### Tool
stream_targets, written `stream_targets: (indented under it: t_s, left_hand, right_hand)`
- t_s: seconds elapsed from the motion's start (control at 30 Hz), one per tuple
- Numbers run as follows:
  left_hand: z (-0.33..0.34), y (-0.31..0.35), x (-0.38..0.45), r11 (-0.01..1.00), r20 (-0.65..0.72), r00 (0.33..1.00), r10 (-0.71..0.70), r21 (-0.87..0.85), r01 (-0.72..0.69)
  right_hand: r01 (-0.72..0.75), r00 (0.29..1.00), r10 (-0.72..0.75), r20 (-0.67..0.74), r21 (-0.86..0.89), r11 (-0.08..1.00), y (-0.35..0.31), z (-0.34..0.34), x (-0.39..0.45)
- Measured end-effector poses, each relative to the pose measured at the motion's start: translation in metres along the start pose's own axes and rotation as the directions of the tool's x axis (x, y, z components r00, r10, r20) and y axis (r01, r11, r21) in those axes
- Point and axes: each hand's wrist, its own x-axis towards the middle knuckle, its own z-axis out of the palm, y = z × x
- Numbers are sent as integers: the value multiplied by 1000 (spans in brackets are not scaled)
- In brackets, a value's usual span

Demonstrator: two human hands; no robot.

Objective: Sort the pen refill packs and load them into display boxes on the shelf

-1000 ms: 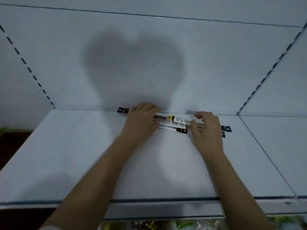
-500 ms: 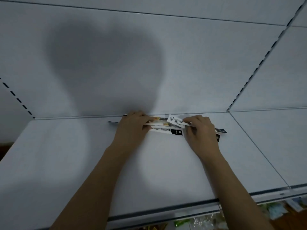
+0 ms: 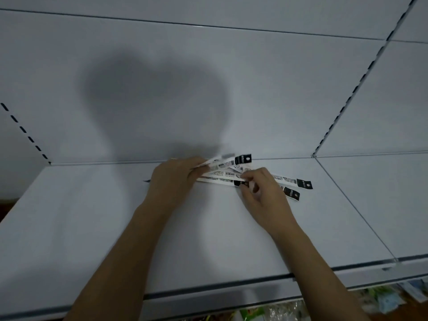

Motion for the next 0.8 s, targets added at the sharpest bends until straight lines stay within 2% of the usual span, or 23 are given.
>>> stream_targets:
  t_s: [0.1,0.17,0.33,0.43,0.6,0.67,0.8]
  left_hand:
    - [-1,4,-2,1000,23,999,-29,5,29]
    - [1,5,-2,997,75,995,-59,45,56]
    - [2,3,-4,995,32,995,-93,-24,94]
    - [5,0,-7,998,98,993,-67,15,66]
    - [8,2,-6,994,165,986,-37,103,20]
    - [7,3,-7,997,120,993,6,74,-15]
    - [-1,15,-9,981,-125,977,170,-74,-180]
  right_hand:
    - [-25,997,28,-72,47,999,0,-3,-1]
    - [-83,994,86,-70,46,995,3,-1,0]
    - [-70,992,79,95,-92,993,-5,12,18]
    - [-58,986,78,148,-140,988,-8,19,22]
    - [-61,998,61,4,8,998,2,17,14]
    - [-39,998,41,-52,35,999,0,14,13]
    - [-60,984,71,-160,73,996,-2,6,9]
